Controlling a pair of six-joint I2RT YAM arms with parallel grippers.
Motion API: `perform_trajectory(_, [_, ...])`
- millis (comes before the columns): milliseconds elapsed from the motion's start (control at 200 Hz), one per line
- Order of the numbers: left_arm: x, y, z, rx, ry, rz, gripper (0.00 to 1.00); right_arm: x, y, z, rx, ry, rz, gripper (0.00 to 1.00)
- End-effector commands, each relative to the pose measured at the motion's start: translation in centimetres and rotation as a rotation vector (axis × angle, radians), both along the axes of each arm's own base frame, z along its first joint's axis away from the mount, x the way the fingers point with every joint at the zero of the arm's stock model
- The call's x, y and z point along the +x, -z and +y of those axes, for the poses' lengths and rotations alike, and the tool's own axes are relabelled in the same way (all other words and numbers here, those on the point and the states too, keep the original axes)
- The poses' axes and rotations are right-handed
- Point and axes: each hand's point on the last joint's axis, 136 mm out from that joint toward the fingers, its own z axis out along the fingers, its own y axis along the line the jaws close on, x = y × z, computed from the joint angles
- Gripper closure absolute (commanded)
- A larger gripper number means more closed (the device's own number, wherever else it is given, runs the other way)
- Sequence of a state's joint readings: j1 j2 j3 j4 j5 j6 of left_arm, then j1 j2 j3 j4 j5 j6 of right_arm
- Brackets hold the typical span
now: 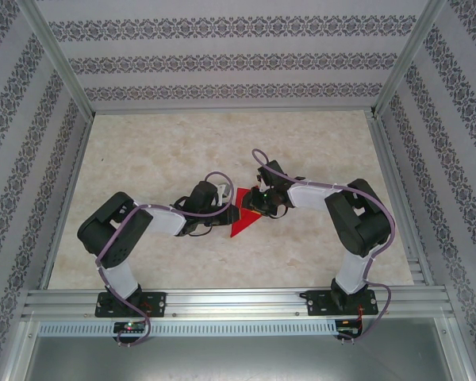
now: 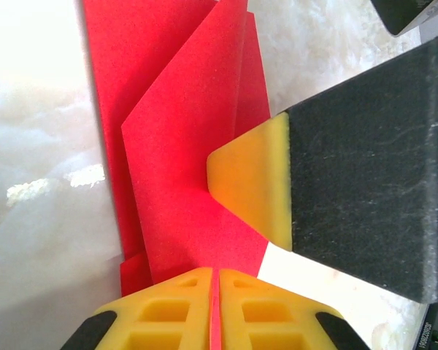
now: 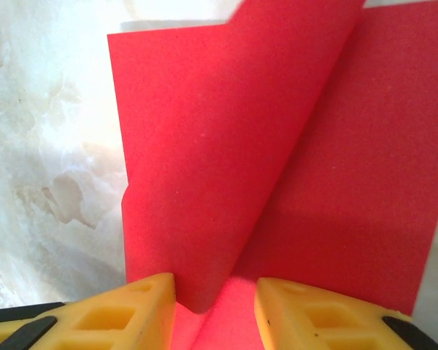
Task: Fold a paper plane with a square sheet of paper (pick it up from the middle)
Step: Fourth fold the wing at the center of the table.
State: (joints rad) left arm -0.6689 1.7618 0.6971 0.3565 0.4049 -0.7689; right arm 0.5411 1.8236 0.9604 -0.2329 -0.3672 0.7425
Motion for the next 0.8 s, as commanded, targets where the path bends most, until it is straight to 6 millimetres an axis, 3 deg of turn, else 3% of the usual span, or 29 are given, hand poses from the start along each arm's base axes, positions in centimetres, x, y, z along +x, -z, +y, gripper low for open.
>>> perform_trajectory(0, [0.1,0.5,-0.2,0.026,0.005,0.008,0.89,-3.6,6.5,-4.6,-0.237,0.05,0.162,0.63])
perform_trajectory(794, [-0.1,2.0,0.4,0.077,-0.014,0.05,0.93,-3.6,6.5,-4.5,-0.242,0.04,0.169,0.63])
